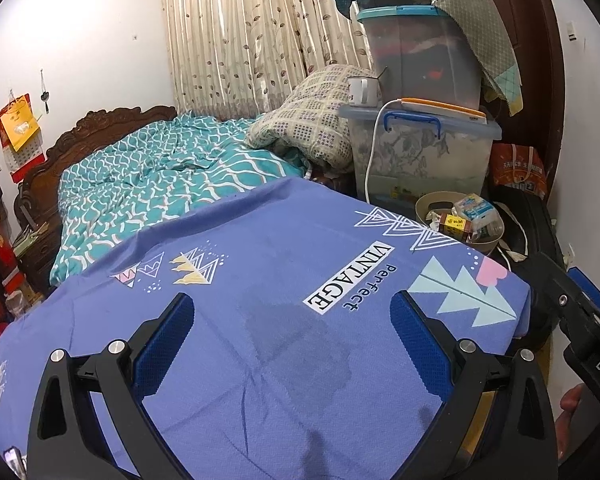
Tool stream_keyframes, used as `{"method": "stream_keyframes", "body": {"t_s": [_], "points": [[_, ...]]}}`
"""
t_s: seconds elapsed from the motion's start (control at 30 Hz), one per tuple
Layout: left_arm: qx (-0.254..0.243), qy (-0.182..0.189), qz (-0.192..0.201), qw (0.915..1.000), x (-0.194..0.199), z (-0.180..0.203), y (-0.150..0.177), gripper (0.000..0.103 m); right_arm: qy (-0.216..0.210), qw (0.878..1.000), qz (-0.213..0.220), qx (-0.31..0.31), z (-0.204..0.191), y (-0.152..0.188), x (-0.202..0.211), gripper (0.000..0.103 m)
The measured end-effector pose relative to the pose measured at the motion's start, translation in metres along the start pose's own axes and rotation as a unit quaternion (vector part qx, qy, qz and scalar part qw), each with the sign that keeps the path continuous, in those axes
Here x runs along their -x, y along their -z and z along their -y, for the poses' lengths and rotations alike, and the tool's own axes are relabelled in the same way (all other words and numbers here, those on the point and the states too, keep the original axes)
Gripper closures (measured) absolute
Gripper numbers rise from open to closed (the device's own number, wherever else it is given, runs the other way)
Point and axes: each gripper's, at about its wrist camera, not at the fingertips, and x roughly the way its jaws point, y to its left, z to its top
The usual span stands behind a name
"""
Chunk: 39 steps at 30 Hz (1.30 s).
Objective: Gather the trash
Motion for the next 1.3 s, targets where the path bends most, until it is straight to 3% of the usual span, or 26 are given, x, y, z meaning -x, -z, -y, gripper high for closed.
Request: {"method": "stream_keyframes", "body": {"t_s": [0.17, 0.77, 1.3], "points": [[-0.005, -0.013, 0.009, 0.9999, 0.005, 0.000, 0.001, 0.008, -0.001, 1.000, -0.001, 0.001, -0.001, 0.000, 0.000, 0.003], [-0.003, -0.005, 0.005, 1.0000, 0.004, -0.001, 0.004, 0.008, -0.001, 1.000, -0.004, 0.000, -0.003, 0.003, 0.001, 0.003], [0.000, 0.009, -0.023, 0.9997, -0.007, -0.001, 0.010, 0.008, -0.001, 1.000, -0.008, -0.002, -0.004, 0.008, 0.001, 0.003]]}}
